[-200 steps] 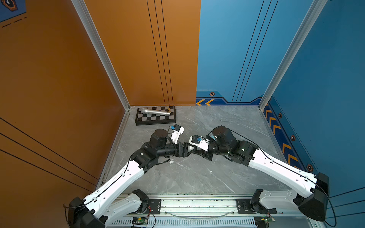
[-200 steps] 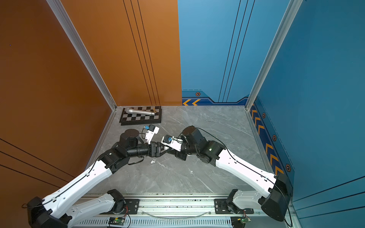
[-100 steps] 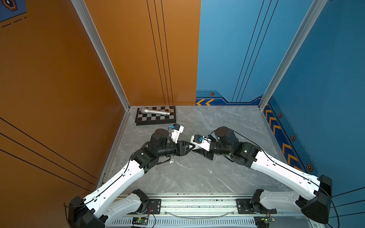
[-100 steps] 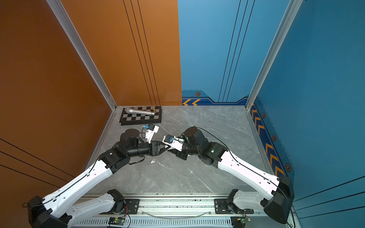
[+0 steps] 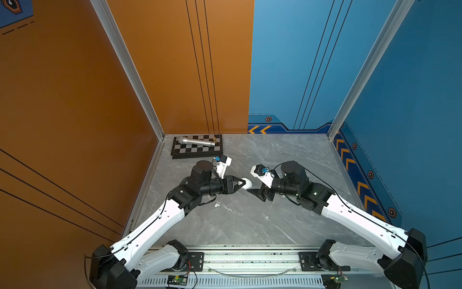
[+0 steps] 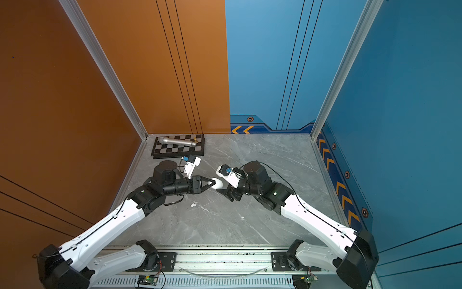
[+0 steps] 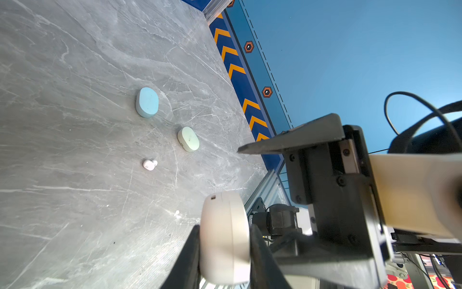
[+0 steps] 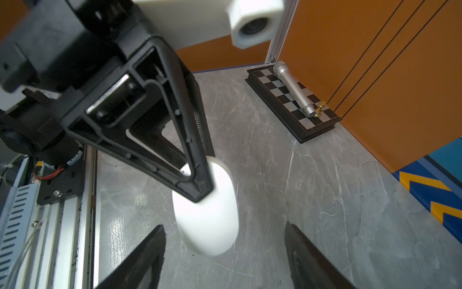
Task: Insert wireless bluetooth earbuds into charging case
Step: Pass the charging case.
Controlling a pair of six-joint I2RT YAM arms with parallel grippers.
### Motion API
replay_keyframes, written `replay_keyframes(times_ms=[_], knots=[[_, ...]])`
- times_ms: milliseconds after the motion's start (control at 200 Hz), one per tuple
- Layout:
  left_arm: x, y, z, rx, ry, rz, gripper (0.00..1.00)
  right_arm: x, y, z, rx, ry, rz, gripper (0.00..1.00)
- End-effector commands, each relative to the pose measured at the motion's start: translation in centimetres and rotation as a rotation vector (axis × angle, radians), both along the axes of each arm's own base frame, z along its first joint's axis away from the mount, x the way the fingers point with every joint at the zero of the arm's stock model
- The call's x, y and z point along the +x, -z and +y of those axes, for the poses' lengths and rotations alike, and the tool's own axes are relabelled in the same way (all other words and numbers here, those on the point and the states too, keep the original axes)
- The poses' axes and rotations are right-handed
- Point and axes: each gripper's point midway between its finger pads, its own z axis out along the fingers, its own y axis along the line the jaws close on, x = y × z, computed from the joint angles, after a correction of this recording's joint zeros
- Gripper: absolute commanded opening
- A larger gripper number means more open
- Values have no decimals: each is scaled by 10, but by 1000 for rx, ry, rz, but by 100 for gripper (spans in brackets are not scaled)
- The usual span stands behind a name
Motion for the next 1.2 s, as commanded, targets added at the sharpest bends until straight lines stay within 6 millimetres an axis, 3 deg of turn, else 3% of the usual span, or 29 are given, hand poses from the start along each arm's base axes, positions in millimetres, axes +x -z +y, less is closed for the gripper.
replay_keyframes(times_ms=[0, 330, 646, 1191], knots=[[-5, -13, 4, -24, 44, 18, 6, -9, -16, 0, 127, -25, 62, 76], [0, -19, 6, -45, 48, 41, 5, -8, -14, 2, 126, -36, 56, 76], [2, -21, 5, -49, 46, 50, 5, -6, -7, 27, 65, -47, 1, 74], [1, -13, 5, -42, 48, 67, 5, -3, -7, 41, 55, -61, -22, 49]])
